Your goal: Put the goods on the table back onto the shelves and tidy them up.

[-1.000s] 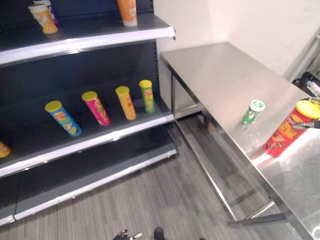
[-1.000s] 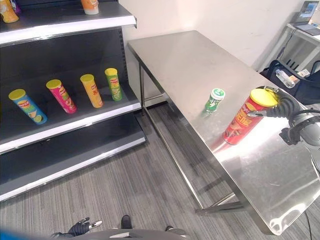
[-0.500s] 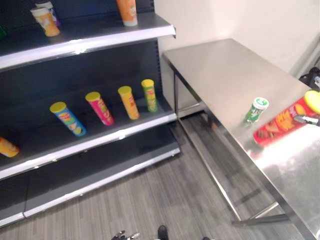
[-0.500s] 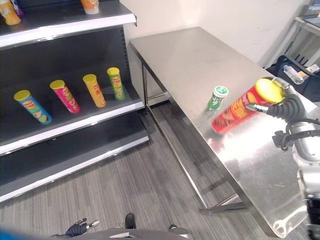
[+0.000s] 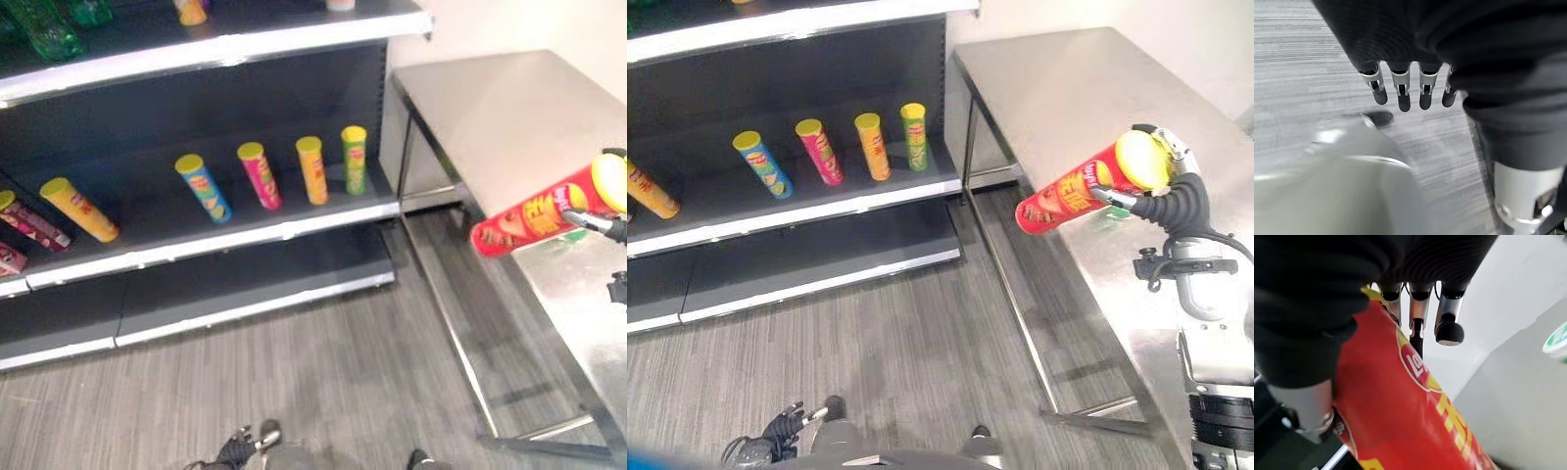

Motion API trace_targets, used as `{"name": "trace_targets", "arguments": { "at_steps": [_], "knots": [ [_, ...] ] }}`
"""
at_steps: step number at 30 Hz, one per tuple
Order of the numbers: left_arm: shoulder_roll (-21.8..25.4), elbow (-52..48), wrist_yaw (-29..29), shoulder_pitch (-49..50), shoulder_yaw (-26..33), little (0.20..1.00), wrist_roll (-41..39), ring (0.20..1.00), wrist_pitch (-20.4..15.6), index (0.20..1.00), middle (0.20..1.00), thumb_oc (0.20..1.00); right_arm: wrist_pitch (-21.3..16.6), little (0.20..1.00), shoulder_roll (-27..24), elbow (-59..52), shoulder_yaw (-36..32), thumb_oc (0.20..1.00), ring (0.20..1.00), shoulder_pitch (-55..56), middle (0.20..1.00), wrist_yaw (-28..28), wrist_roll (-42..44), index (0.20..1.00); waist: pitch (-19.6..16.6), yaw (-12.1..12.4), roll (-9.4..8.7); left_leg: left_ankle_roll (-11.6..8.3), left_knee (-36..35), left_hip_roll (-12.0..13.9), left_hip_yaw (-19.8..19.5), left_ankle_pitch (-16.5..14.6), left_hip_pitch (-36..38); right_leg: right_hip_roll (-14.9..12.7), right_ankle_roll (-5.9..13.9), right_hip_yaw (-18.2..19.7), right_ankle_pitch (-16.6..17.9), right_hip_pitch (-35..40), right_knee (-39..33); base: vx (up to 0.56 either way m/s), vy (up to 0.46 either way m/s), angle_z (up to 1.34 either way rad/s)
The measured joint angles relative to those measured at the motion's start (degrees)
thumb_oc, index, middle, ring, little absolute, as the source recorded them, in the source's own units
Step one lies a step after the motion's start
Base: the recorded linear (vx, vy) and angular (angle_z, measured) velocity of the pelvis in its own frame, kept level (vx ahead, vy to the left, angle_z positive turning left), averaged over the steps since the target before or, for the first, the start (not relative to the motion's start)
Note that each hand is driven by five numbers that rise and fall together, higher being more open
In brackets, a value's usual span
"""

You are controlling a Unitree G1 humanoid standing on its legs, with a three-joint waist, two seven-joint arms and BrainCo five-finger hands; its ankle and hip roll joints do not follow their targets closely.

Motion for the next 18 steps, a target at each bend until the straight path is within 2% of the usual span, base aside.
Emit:
{"name": "trace_targets", "arguments": {
  "at_steps": [1, 2, 3, 4, 5, 6, 7, 8, 9, 10, 11, 12, 13, 14, 15, 16, 18],
  "knots": [
    [-0.29, -1.06, 0.18, 0.06, 0.06, 1.000, -0.01, 1.000, -0.32, 1.000, 1.000, 1.000, -0.07, 0.200, -0.66, -0.04, -0.09, 0.200, 0.200, 0.00, 0.200, -0.30, 0.01, 0.200, -0.60, -0.29, 1.50, 1.73, 0.21, -1.20, -1.53, 3.22, 0.12, -0.78, 1.06, -0.18, 0.29, 0.24, 0.16, 0.18, 0.531, 0.16],
    [-0.83, -1.00, 0.34, -0.06, -0.20, 1.000, 0.01, 1.000, -0.99, 1.000, 1.000, 1.000, -0.01, 0.200, -1.88, -0.63, -0.69, 0.200, 0.200, 0.81, 0.200, -0.38, -0.12, 0.200, -1.09, -0.26, 2.45, 0.98, 0.55, -2.23, -2.56, 4.47, 0.01, -2.57, 2.84, -0.31, 1.34, 0.63, -0.09, 0.15, 0.527, 0.33],
    [-0.87, -0.14, 0.40, -0.82, -0.18, 1.000, 0.02, 1.000, -1.40, 1.000, 1.000, 1.000, 0.04, 0.200, -0.98, -1.57, -1.44, 0.200, 0.200, 1.27, 0.200, -0.54, -0.65, 0.200, -1.62, -0.79, 2.84, -1.57, 0.26, -3.97, -1.67, -1.97, 0.89, -4.81, 3.84, -0.86, 1.90, 1.97, -0.42, 0.09, 0.675, 0.64],
    [1.69, 1.51, 0.87, -2.93, -0.11, 1.000, 0.32, 1.000, -1.44, 1.000, 1.000, 1.000, 0.34, 0.200, 5.43, -2.79, -0.33, 0.200, 0.200, 1.74, 0.200, -0.85, -1.05, 0.200, -1.54, -1.33, -2.16, -0.11, 0.02, -12.83, -0.59, -2.84, 1.58, -12.99, 2.92, -1.68, 6.26, 1.68, 1.91, 0.04, 0.545, 0.51],
    [2.48, 1.55, 0.91, -3.45, -0.74, 1.000, 0.39, 1.000, -1.47, 1.000, 1.000, 1.000, 0.56, 0.200, 5.44, -3.61, 1.02, 0.200, 0.200, 1.79, 0.200, -0.51, -1.93, 0.200, -1.39, -0.71, -2.73, 1.81, 1.00, -14.77, 0.26, -3.93, 0.77, -15.51, 1.61, -0.67, 10.53, -0.81, 3.95, 0.02, 0.571, 0.29],
    [3.04, 1.74, 0.85, -3.71, -1.10, 1.000, 0.49, 1.000, -1.42, 1.000, 1.000, 1.000, 0.65, 0.200, 5.25, -4.28, 2.15, 0.200, 0.200, 1.83, 0.200, -0.21, -2.84, 0.200, -1.38, -0.04, -2.77, 3.28, 1.87, -16.40, 0.82, -4.57, -0.16, -17.23, -0.68, 0.09, 15.10, -3.10, 5.62, 0.00, 0.421, -0.15],
    [3.37, 1.76, 0.90, -3.60, -1.06, 1.000, 0.62, 1.000, -1.38, 1.000, 1.000, 1.000, 0.62, 0.200, 5.17, -4.34, 3.33, 0.200, 0.200, 1.72, 0.200, 0.08, -2.90, 0.200, -1.34, 0.32, -2.43, 4.19, 1.46, -16.79, 0.88, -4.49, 0.05, -18.37, -0.13, 0.57, 14.31, -5.78, 8.51, 0.00, 0.413, -0.14],
    [4.66, 1.46, 0.92, -3.40, -1.42, 1.000, 1.10, 1.000, -1.32, 1.000, 1.000, 1.000, 0.67, 0.200, 5.34, -4.34, 4.90, 0.200, 0.200, 1.58, 0.200, 0.60, -2.90, 0.200, -1.36, 1.11, -2.50, 7.25, 1.95, -18.53, 2.15, -5.12, -0.10, -18.31, -0.42, 0.78, 15.32, -8.41, 10.77, -0.02, 0.542, -0.16],
    [6.30, 0.06, 0.53, -2.14, -2.10, 1.000, 1.99, 1.000, -1.10, 1.000, 1.000, 1.000, 0.68, 0.200, 4.39, -4.38, 6.66, 0.200, 0.200, 1.29, 0.200, 1.05, -3.02, 0.200, -1.63, 1.81, -2.72, 9.78, 1.11, -20.42, 3.55, -5.14, 0.75, -20.72, -1.48, -1.77, 19.39, -10.94, 14.58, -0.01, 0.466, -0.05],
    [6.77, -0.78, 0.64, -2.02, -2.27, 1.000, 2.05, 1.000, -1.09, 1.000, 1.000, 1.000, 0.55, 0.200, 4.22, -4.37, 6.66, 0.200, 0.200, 1.17, 0.200, 1.10, -3.38, 0.200, -1.40, 1.88, -1.73, 10.88, 1.10, -20.86, 3.49, -5.41, 0.70, -19.67, -1.20, -0.41, 15.71, -11.71, 15.92, 0.03, 0.661, 0.11],
    [6.77, -1.31, 0.42, -2.24, -2.41, 1.000, 2.38, 1.000, -0.99, 1.000, 1.000, 1.000, 0.55, 0.200, 2.50, -4.37, 6.75, 0.200, 0.200, 0.55, 0.200, 1.23, -3.53, 0.200, -0.96, 1.59, -0.33, 13.46, -1.49, -21.24, 2.12, -4.99, 1.47, -14.78, -0.95, 2.16, 7.86, -14.42, 19.67, 0.06, 0.391, 0.26],
    [6.57, -1.31, 0.41, -2.50, -2.14, 1.000, 2.61, 1.000, -0.94, 1.000, 1.000, 1.000, 0.58, 0.200, 1.43, -4.39, 6.74, 0.200, 0.200, 0.41, 0.200, 1.37, -3.74, 0.200, -0.39, 0.89, 1.13, 14.71, -3.76, -20.56, 1.46, -3.68, 2.44, -9.98, -1.60, 4.25, 3.06, -15.65, 21.56, 0.04, 0.250, 0.31],
    [6.49, -1.35, 0.32, -2.56, -2.12, 1.000, 2.63, 1.000, -0.92, 1.000, 1.000, 1.000, 0.62, 0.200, 0.29, -4.39, 6.75, 0.200, 0.200, 0.36, 0.200, 1.59, -3.87, 0.200, 0.11, 0.32, 2.44, 15.44, -5.46, -19.81, 1.11, -2.82, 3.54, -4.86, -1.93, 4.60, 0.00, -16.36, 22.14, 0.03, 0.100, 0.21],
    [5.88, -1.33, 0.28, -2.37, -2.08, 1.000, 2.66, 1.000, -0.92, 1.000, 1.000, 1.000, 0.61, 0.200, -0.59, -4.40, 6.74, 0.200, 0.200, 0.27, 0.200, 1.68, -3.88, 0.200, 0.33, 0.09, 2.98, 15.20, -6.21, -19.42, 1.19, -2.21, 4.43, -1.19, -2.52, 4.69, -1.88, -16.82, 21.84, 0.03, 0.095, 0.15],
    [5.67, -1.25, 0.18, -1.88, -1.82, 1.000, 2.68, 1.000, -0.90, 1.000, 1.000, 1.000, 0.58, 0.200, -1.00, -4.44, 6.64, 0.200, 0.200, 0.24, 0.200, 1.66, -3.86, 0.200, 0.19, -0.21, 2.81, 14.79, -6.23, -20.00, 1.12, -1.96, 4.86, 1.28, -2.75, 4.52, -2.09, -16.75, 20.22, 0.06, 0.134, 0.12],
    [4.95, -1.51, -0.15, -1.53, -1.87, 1.000, 2.65, 1.000, -0.92, 1.000, 1.000, 1.000, 0.51, 0.200, -1.21, -4.39, 6.67, 0.200, 0.200, -0.17, 0.200, 1.58, -3.83, 0.200, -0.30, -0.72, 1.65, 15.09, -6.37, -21.17, 0.81, -2.26, 5.10, 4.09, -2.84, 4.74, -2.32, -17.60, 17.14, 0.05, 0.114, 0.14],
    [4.07, -1.45, -0.18, -1.73, -1.41, 1.000, 2.57, 1.000, -0.86, 1.000, 1.000, 1.000, 0.47, 0.200, -1.21, -4.33, 7.89, 0.200, 0.200, -1.33, 0.200, 1.65, -3.81, 0.200, -0.36, -1.64, 0.43, 15.01, -7.43, -21.90, -0.16, -2.31, 5.25, 8.77, -2.87, 9.70, -2.43, -18.50, 12.62, 0.04, 0.055, 0.26]
  ]
}}
